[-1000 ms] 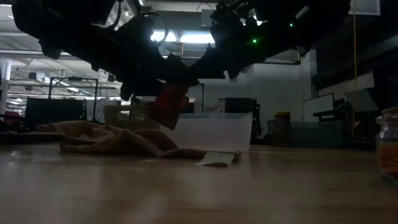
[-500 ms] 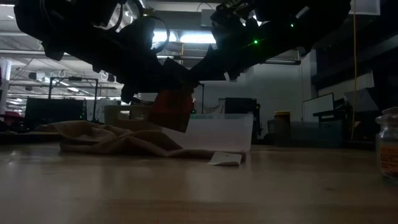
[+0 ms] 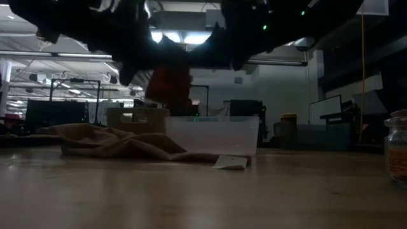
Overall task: Sort spices by type
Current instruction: Put the top left orange seasoning pack into the gray bin
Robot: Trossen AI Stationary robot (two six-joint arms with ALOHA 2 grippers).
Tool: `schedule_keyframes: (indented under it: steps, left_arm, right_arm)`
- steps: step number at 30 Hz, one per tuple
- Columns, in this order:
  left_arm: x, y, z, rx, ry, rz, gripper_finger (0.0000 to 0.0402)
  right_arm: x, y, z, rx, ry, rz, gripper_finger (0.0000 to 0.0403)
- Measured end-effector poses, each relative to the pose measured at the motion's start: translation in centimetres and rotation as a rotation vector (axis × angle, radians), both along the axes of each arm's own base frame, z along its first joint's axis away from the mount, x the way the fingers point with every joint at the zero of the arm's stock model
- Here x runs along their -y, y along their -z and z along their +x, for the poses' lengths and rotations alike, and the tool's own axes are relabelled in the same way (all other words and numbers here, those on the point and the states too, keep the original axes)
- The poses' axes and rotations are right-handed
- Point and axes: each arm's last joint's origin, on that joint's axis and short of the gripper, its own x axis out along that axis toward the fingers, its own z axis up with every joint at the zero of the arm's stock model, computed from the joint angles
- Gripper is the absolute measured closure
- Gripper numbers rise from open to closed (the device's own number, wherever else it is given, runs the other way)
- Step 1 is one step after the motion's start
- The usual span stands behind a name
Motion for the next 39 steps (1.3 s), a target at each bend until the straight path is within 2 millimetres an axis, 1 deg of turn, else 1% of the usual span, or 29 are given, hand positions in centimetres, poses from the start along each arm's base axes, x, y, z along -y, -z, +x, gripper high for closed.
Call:
schedule_keyframes:
  steps: [3,6,9,12,16,21,27,33,39]
  left_arm:
    - [-0.7,-1.5,-0.7,0.045,-0.029,0.031,0.039]
    - [-1.7,-2.8,-1.5,0.076,-0.082,0.101,0.0385]
    - [-3.2,-4.0,-2.3,0.094,-0.14,0.177,0.0384]
    - [-4.8,-4.3,-3.0,0.064,-0.209,0.206,0.0389]
    - [-6.8,-3.3,-3.5,-0.041,-0.295,0.188,0.0387]
    - [-8.4,-1.5,-3.4,-0.164,-0.343,0.142,0.0381]
    - [-9.7,0.2,-2.4,-0.223,-0.374,0.145,0.039]
    - [-11.3,1.9,-1.5,-0.246,-0.423,0.139,0.0378]
    - [-12.9,3.1,-1.1,-0.248,-0.475,0.137,0.039]
  right_arm:
    - [0.1,-1.8,-0.7,0.045,0.001,0.005,0.0238]
    - [0.2,-3.7,-1.5,0.093,0.003,0.01,0.0231]
    - [0.3,-4.7,-2.2,0.093,0.004,0.009,0.023]
    - [0.4,-5.5,-2.8,0.098,0.006,0.01,0.023]
    - [0.4,-5.8,-3.2,0.083,0.007,0.007,0.023]
    - [0.5,-5.9,-3.3,0.081,0.008,0.007,0.023]
    - [0.5,-5.5,-3.4,0.035,0.008,0.0,0.023]
    - [0.5,-5.1,-3.5,-0.001,0.008,-0.005,0.023]
    - [0.5,-4.9,-3.5,-0.02,0.007,-0.007,0.023]
